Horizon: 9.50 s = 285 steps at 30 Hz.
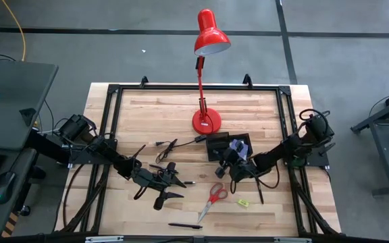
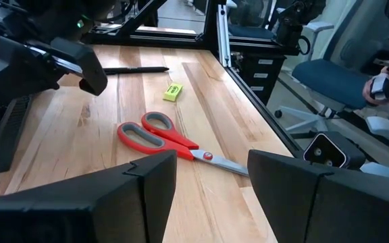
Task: Pick and place office supplies into organizer
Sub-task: Put the blue binder clip into the desk organizer, then put the red binder clip into the desk organizer
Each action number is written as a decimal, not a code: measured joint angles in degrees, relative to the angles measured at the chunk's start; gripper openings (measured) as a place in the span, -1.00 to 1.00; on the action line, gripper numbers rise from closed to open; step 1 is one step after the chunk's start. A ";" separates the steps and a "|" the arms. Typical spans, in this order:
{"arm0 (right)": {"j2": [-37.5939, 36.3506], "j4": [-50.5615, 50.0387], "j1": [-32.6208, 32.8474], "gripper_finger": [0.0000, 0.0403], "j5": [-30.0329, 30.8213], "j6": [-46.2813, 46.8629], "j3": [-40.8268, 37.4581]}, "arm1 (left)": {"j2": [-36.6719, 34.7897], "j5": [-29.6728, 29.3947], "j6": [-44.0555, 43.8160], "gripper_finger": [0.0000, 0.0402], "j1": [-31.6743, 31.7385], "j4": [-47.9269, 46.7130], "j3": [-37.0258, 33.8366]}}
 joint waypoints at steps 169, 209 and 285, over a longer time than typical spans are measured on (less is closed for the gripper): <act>0.04 15.47 10.16 -0.38 -9.44 -15.89 0.00 | -6.18 -32.74 -59.59 -0.15 -21.00 -86.55 6.76; 2.12 19.76 9.40 -0.38 -9.85 -17.07 0.00 | -29.50 -32.30 -23.87 -0.12 -26.21 -25.33 -24.02; 2.08 17.84 9.38 -0.38 -9.24 -15.21 0.00 | -19.47 -27.38 -25.29 -0.35 -14.21 -31.25 -22.36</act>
